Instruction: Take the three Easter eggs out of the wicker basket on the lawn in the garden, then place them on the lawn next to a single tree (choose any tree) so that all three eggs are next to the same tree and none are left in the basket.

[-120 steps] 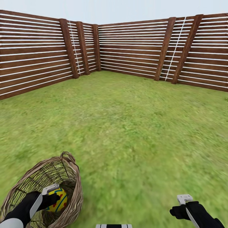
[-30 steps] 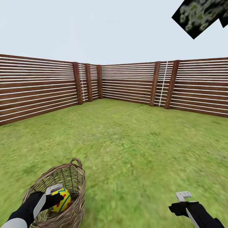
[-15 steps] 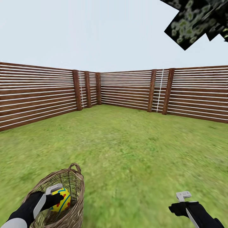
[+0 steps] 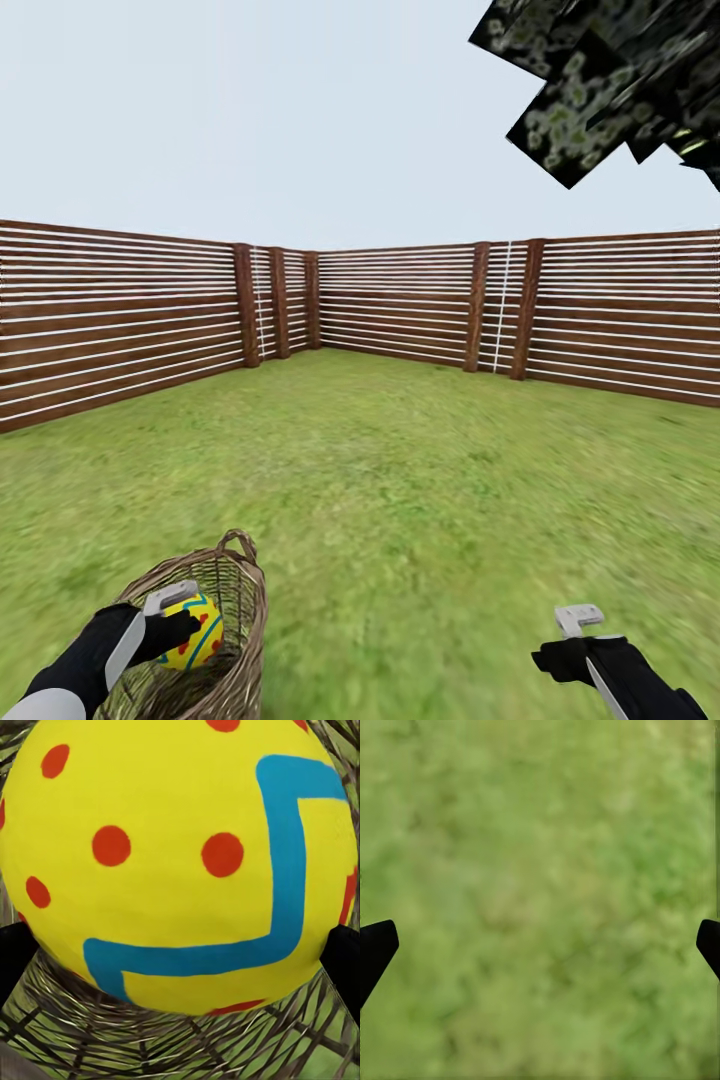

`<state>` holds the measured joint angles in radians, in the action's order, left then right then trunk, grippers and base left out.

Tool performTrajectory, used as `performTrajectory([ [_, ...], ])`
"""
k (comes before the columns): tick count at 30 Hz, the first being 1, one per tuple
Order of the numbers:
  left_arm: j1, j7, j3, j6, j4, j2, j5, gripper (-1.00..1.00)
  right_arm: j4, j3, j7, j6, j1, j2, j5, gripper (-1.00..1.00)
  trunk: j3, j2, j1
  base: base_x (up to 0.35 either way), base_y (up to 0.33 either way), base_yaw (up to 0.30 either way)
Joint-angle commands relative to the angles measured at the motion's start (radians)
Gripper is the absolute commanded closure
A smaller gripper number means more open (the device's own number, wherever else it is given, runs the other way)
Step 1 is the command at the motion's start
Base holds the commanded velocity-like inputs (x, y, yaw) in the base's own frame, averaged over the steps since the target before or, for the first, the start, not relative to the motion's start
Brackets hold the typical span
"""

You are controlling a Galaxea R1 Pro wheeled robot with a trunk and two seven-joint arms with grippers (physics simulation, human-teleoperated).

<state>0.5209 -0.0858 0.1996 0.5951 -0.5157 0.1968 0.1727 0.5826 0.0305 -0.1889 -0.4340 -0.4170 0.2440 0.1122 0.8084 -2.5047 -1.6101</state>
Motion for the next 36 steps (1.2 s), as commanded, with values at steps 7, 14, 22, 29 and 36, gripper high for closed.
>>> performTrajectory([
  [7, 0.000, -0.003, 0.004, 0.006, -0.001, 0.000, -0.001, 1.00, 0.002, 0.003, -0.008, -0.005, 0.000, 0.000, 0.011, -1.00, -0.026, 0.001, 0.003, 0.000, 0.000, 0.000],
  [14, 0.000, -0.003, 0.004, 0.006, 0.000, -0.001, -0.001, 1.00, 0.002, 0.003, -0.008, -0.005, 0.000, 0.000, 0.010, -1.00, -0.053, 0.003, 0.006, 0.000, 0.000, 0.000],
  [22, 0.000, -0.003, 0.003, 0.006, 0.000, -0.013, -0.002, 1.00, 0.002, 0.003, -0.008, -0.005, 0.000, -0.001, 0.009, -1.00, -0.084, 0.005, 0.010, 0.000, 0.000, 0.000],
  [29, 0.000, -0.003, 0.003, 0.008, 0.000, -0.014, -0.004, 1.00, 0.002, 0.003, -0.008, -0.006, 0.000, 0.000, 0.009, -1.00, -0.106, 0.054, 0.037, 0.000, 0.000, 0.000],
  [36, 0.001, -0.003, 0.003, 0.009, 0.002, -0.015, -0.004, 1.00, 0.002, 0.005, -0.008, -0.006, 0.000, 0.000, 0.009, -1.00, -0.128, 0.103, 0.064, 0.000, 0.000, 0.000],
])
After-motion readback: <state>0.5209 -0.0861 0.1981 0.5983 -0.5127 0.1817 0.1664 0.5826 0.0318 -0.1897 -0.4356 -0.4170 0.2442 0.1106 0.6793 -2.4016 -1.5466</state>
